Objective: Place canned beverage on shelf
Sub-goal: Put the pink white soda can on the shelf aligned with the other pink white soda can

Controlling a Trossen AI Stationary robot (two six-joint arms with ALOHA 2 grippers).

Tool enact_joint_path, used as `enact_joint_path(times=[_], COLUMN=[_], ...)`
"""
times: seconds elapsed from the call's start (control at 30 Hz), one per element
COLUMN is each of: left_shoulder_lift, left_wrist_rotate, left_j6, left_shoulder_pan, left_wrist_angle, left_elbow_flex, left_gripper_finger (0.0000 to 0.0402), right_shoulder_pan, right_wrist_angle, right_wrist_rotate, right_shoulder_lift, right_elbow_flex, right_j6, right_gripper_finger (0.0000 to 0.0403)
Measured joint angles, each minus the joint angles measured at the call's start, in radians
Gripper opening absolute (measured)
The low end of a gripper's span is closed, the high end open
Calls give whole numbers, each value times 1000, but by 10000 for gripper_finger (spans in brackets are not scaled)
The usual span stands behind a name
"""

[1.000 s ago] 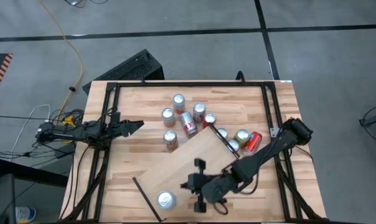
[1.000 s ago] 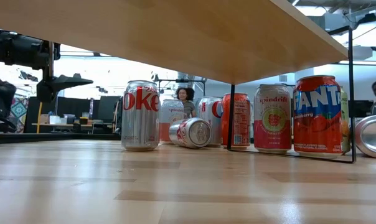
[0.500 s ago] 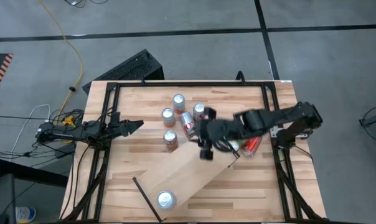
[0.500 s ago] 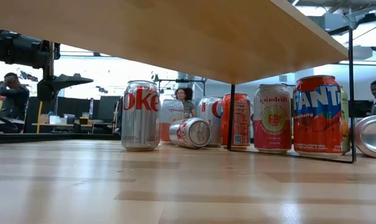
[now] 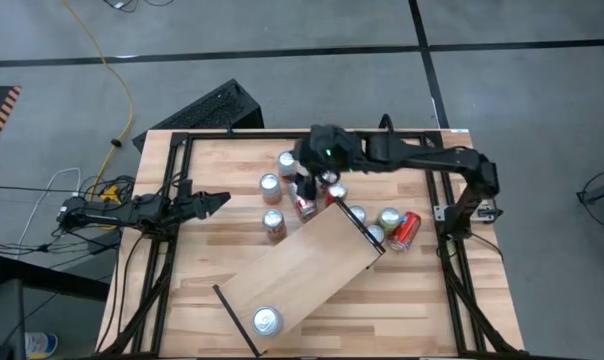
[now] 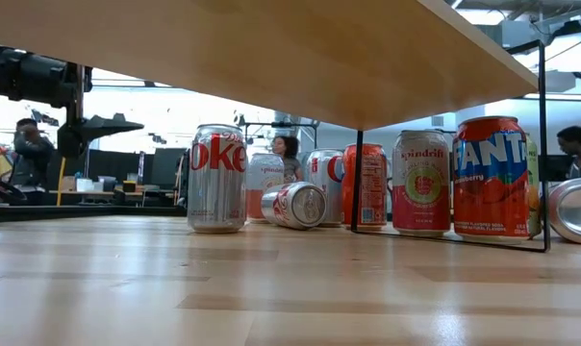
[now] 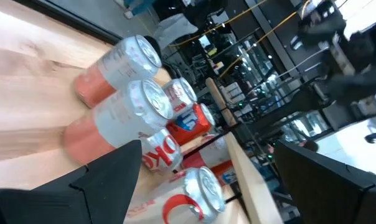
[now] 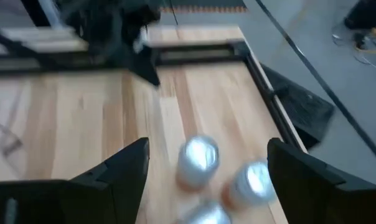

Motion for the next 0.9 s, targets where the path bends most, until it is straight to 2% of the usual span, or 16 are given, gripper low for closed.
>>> enact_joint_path(times=[0.13, 0.33, 0.43, 0.63, 0.8, 0.9], left_shoulder_lift=[0, 0, 0, 0, 0, 0], left_wrist_rotate=[-46, -92, -104, -208, -290, -308], left_j6=[39, 41, 37, 22, 22, 22], left_shoulder_pan=[0, 0, 0, 0, 0, 0], left_wrist_angle=[0, 0, 2, 2, 2, 2], left_elbow_flex=[0, 0, 0, 0, 0, 0], left_gripper_finger=[351, 351, 351, 351, 351, 351], right_shoulder_pan=[-50, -115, -154, -207, -213, -191], right_wrist_angle=[29, -35, -141, -436, -754, -833], right_wrist_rotate=[-88, -72, -7, 10, 47, 55], right_shoulder_lift=[58, 100, 94, 11, -45, -120], right_elbow_flex=[-2, -2, -2, -1, -2, -33], right_j6=[-75, -129, -109, 79, 224, 248], right_gripper_finger=[306, 306, 306, 306, 306, 306])
